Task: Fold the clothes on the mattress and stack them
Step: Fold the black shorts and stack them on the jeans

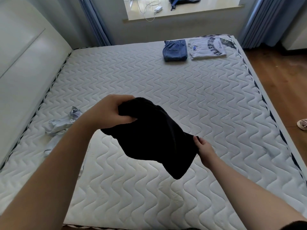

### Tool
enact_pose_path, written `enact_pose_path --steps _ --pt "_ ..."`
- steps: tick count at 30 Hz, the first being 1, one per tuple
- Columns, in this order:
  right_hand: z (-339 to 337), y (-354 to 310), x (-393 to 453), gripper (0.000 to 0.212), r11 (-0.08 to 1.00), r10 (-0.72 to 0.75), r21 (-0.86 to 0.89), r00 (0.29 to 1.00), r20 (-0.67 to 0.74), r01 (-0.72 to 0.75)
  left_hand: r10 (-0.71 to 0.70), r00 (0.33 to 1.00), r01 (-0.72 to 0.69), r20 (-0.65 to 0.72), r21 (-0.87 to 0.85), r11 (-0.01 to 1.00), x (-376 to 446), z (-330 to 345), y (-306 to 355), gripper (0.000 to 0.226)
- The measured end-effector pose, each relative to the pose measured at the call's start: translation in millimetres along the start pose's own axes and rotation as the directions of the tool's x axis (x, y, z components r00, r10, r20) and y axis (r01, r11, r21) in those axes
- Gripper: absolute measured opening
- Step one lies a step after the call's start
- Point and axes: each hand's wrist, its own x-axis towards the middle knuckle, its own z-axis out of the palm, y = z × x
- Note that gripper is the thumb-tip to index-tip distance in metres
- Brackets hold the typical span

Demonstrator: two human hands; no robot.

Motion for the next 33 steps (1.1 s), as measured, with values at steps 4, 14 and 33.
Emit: enact_pose_path --steps 4,14,33 --pt "-18 -9 2 0.024 0.994 -0.031 0.103 0.999 -0.009 0.031 -0.148 0.987 0.147 -0.06 -0.02 0.989 -17 9 -36 0.036" --pt "-80 -45 -24 0.026 0.98 -0.166 -0.103 0.986 0.024 0.168 -0.306 0.952 0.294 0.027 -0.366 0.883 -53 68 -80 0.05" --pt "-45 16 12 0.014 0.515 -0.173 -0.825 0.971 0.168 0.234 -0.786 0.576 0.726 0.225 -0.582 0.365 -160 226 -188 0.053"
